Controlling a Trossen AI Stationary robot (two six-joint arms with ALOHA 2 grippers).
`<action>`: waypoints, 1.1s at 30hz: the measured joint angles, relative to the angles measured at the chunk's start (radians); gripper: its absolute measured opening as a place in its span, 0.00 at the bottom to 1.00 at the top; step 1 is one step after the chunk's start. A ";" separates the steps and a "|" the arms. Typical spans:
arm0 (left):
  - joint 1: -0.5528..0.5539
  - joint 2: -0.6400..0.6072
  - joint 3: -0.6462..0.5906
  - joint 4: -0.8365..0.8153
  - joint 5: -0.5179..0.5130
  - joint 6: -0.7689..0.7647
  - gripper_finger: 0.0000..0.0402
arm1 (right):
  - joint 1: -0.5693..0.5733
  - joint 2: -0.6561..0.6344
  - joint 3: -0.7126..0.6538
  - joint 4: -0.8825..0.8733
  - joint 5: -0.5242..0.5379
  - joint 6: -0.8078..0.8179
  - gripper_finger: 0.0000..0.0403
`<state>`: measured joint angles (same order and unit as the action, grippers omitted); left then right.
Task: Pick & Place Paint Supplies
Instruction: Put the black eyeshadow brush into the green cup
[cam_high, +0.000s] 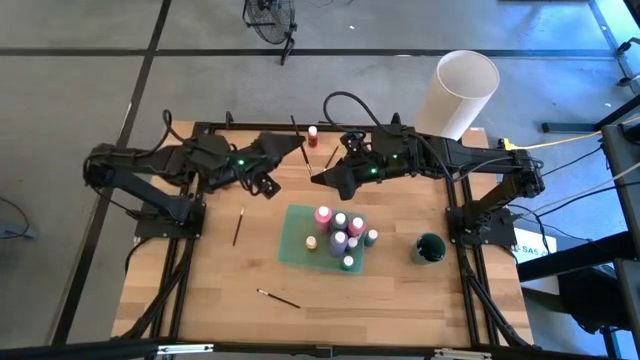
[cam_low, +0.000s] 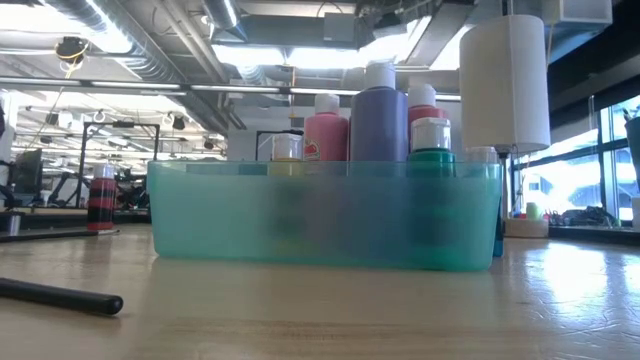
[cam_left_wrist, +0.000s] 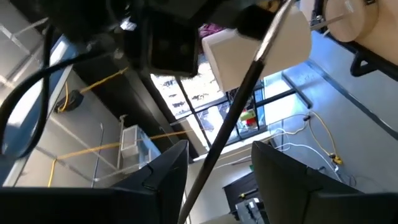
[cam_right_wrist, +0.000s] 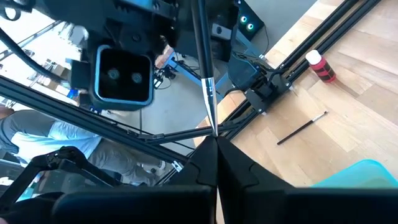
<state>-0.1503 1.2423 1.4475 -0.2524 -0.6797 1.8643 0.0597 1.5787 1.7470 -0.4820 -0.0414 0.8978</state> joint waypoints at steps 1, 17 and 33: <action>0.002 0.005 0.000 -0.002 0.001 0.009 0.43 | 0.000 0.000 0.000 0.000 0.000 0.000 0.00; 0.003 0.022 0.000 0.004 0.012 0.033 0.27 | 0.000 0.000 0.000 0.000 0.000 0.003 0.00; 0.026 0.069 0.000 0.023 -0.115 -0.038 0.03 | 0.008 -0.001 0.000 -0.013 0.007 -0.131 0.07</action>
<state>-0.1240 1.3115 1.4471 -0.2292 -0.7946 1.8266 0.0677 1.5776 1.7466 -0.4953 -0.0345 0.7668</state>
